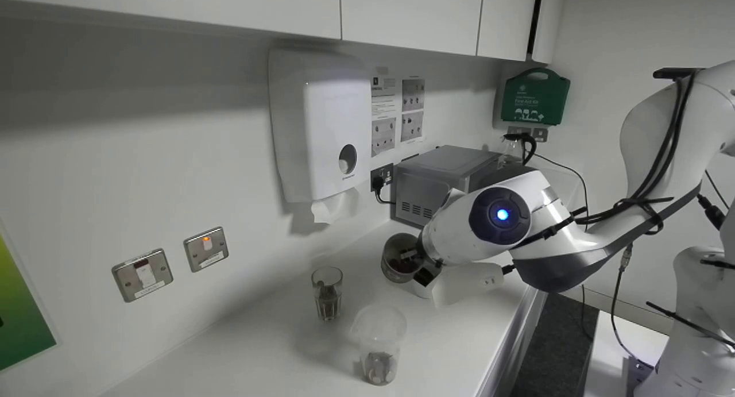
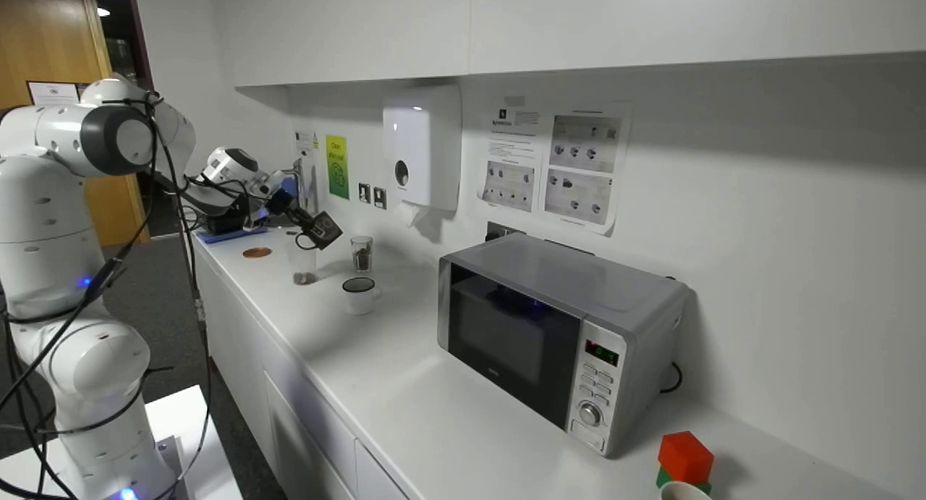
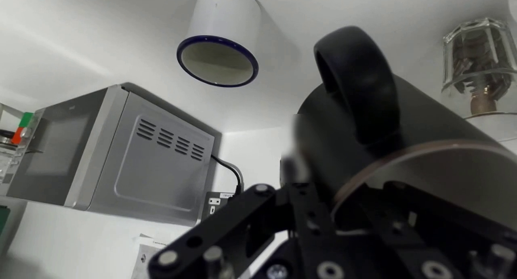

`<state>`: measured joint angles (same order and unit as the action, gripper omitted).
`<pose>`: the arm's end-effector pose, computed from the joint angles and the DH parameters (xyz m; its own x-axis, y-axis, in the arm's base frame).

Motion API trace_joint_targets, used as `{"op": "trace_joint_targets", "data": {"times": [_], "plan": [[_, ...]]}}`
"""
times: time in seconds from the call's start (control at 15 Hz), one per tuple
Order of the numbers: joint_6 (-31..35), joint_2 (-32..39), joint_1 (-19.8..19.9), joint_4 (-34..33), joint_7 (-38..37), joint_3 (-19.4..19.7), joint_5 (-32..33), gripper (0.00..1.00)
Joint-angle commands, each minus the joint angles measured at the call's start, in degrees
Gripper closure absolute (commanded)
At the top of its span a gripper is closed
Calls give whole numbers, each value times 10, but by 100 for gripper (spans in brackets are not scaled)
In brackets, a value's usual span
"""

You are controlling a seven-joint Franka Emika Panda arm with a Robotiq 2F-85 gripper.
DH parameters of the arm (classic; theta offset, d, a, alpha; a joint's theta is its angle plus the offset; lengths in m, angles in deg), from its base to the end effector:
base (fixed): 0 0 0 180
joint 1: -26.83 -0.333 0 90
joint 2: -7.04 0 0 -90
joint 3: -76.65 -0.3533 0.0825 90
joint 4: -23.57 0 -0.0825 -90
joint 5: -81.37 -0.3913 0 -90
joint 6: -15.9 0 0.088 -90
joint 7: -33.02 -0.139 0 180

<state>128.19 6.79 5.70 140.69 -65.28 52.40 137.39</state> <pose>0.4515 0.3454 0.4752 0.5923 -0.2499 0.7660 -0.5143 -0.8491 0.1207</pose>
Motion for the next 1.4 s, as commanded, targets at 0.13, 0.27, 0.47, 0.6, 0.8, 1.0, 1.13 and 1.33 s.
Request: {"op": "trace_joint_targets", "data": {"times": [0.13, 0.27, 0.47, 0.6, 0.8, 1.0, 1.13, 1.33], "plan": [[-81, 63, -34, -76, 4, -5, 53, 98], [-102, 83, -47, -96, 8, -4, 64, 98], [-137, 110, -68, -122, 14, -3, 78, 98], [-162, 124, -83, -137, 15, -3, 86, 98], [-196, 140, -101, -152, 14, -2, 96, 98], [-235, 153, -114, -167, 13, 0, 89, 98], [-256, 162, -122, -176, 13, 2, 89, 98], [-283, 173, -133, -186, 15, 4, 92, 98]]}}
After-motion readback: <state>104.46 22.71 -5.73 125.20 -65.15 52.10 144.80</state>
